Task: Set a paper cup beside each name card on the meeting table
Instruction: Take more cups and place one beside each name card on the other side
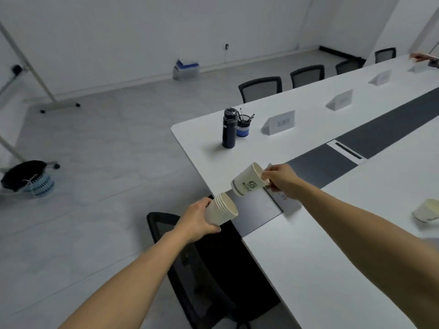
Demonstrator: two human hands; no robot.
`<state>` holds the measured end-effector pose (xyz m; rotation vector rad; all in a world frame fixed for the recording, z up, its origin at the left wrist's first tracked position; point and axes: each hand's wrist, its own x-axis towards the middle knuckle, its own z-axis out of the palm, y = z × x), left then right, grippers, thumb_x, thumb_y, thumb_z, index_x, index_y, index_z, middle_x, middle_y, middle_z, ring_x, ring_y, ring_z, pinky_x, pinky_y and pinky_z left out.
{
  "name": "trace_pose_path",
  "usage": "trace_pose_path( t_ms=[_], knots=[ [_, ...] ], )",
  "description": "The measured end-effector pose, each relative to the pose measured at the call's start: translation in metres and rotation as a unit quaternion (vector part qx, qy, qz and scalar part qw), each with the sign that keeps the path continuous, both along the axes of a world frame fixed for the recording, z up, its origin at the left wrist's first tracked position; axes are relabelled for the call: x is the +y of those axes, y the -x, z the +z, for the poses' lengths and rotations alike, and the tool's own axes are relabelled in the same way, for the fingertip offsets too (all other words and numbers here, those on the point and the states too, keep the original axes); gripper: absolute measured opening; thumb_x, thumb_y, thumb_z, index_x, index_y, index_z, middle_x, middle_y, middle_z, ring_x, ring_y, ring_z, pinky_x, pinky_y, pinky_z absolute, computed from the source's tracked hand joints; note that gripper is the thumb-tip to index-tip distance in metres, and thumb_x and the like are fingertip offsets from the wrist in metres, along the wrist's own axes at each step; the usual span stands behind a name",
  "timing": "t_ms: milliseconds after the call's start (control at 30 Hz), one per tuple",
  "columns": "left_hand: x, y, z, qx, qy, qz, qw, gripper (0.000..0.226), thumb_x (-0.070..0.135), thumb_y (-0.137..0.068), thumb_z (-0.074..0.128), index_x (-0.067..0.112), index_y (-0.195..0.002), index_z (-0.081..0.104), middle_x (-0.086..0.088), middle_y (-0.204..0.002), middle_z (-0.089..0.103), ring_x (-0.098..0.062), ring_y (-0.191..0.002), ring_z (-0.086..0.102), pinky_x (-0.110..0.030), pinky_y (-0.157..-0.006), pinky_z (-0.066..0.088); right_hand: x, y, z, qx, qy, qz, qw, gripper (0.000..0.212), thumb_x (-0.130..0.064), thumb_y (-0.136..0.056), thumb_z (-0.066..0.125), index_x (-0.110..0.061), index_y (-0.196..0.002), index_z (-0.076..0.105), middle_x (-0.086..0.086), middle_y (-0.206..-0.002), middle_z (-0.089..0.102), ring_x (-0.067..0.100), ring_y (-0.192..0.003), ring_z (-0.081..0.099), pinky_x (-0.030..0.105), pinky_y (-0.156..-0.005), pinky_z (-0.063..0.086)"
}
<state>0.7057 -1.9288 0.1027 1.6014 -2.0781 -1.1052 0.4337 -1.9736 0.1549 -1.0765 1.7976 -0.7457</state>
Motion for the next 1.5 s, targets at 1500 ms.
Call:
trace_pose_path(
  t_ms=[1500],
  knots=[
    [-0.150,-0.137,-0.008,-0.073,0.036,-0.009,0.997,0.075,0.030,-0.062,0.086,0.021,-0.127,0.052,-0.003,-0.117,0.065,-0.026,-0.103,0.061,-0.041,-0.087,0.053,-0.135,-0.084,-0.074,0.084,-0.020,-0.166,0.982,0.028,-0.021,-0.083,0.062,0.001,-0.100,0.068,0.015,-0.083,0.069,0.032,-0.072,0.063,0.039,-0.069,0.054]
  ],
)
